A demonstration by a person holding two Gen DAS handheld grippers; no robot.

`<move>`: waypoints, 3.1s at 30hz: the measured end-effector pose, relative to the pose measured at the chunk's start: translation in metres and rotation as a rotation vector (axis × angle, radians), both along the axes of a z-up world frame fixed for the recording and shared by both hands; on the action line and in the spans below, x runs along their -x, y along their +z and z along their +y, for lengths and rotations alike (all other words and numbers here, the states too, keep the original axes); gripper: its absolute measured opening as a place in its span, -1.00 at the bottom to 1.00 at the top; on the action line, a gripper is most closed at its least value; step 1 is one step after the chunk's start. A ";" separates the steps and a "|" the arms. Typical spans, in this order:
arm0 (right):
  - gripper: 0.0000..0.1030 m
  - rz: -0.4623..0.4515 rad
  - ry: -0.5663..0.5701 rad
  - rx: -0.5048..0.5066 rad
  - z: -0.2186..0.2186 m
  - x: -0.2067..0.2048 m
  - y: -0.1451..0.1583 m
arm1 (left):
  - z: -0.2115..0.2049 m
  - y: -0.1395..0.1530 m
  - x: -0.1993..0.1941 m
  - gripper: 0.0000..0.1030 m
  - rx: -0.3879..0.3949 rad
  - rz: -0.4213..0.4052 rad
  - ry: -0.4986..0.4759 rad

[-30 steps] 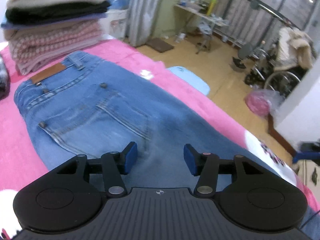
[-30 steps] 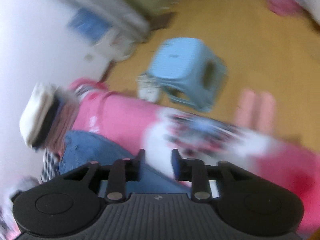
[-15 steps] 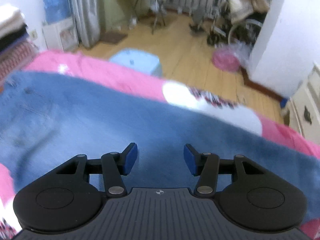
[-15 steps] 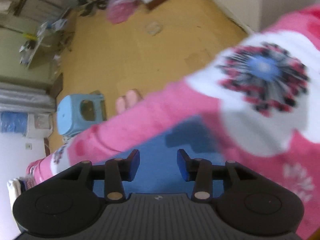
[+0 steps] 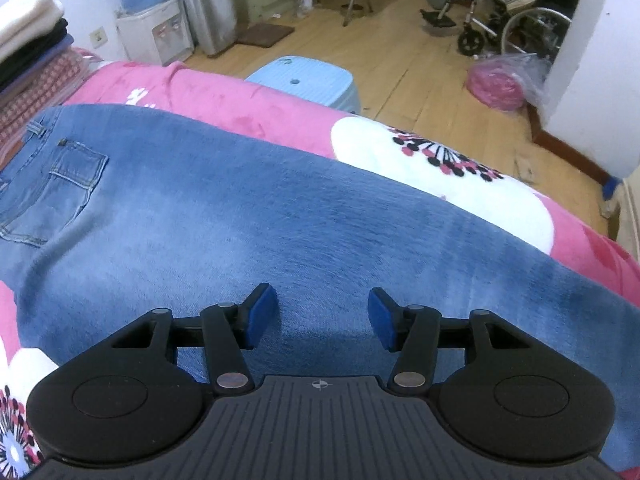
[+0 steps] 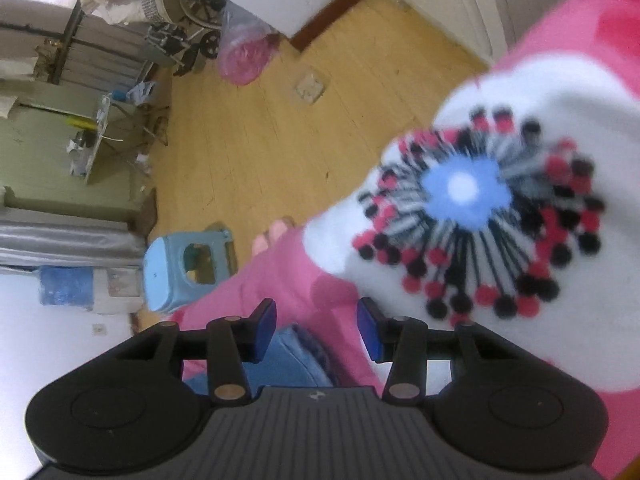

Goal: Fold clothes

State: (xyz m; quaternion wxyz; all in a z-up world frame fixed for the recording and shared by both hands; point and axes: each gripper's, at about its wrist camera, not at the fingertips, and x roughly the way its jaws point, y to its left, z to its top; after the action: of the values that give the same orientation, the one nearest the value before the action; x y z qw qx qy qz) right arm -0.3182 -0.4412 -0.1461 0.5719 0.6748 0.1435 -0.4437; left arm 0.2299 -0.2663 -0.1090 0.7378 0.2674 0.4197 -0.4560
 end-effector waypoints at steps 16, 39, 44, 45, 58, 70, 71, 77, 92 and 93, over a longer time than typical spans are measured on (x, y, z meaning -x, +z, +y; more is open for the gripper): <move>-0.08 -0.123 0.167 -0.070 0.032 -0.002 -0.009 | -0.002 -0.001 0.002 0.08 -0.012 -0.004 0.014; -0.73 -0.272 0.328 0.046 0.027 -0.055 0.050 | 0.011 -0.004 -0.004 0.10 0.062 0.015 -0.018; -0.73 -0.406 0.466 0.110 0.016 -0.118 0.085 | 0.017 -0.005 -0.004 0.11 0.091 0.016 -0.039; -0.73 -0.432 0.492 0.122 0.013 -0.133 0.091 | 0.018 -0.006 -0.005 0.11 0.097 0.017 -0.046; -0.73 -0.706 0.839 0.209 -0.023 -0.370 0.124 | 0.035 -0.011 -0.014 0.11 0.173 0.044 -0.160; -0.73 -0.821 0.906 0.189 -0.012 -0.514 0.138 | 0.047 -0.017 -0.034 0.11 0.255 0.145 -0.203; -0.73 -0.830 0.901 0.181 -0.011 -0.521 0.137 | 0.047 -0.018 -0.035 0.11 0.260 0.152 -0.211; -0.73 -0.847 0.909 0.158 -0.010 -0.561 0.135 | 0.058 -0.008 -0.051 0.10 0.266 0.208 -0.199; -0.73 -0.789 1.055 0.120 0.024 -0.689 0.112 | 0.138 0.030 -0.144 0.11 0.329 0.151 0.106; -0.73 -0.780 1.075 0.118 0.029 -0.702 0.110 | 0.142 0.032 -0.149 0.11 0.331 0.135 0.120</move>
State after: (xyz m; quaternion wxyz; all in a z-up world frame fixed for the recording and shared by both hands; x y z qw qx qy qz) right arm 0.3841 -0.4124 -0.0366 0.7596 0.5880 0.2178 0.1728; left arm 0.3786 -0.1245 -0.0768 0.7678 0.0856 0.4027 -0.4910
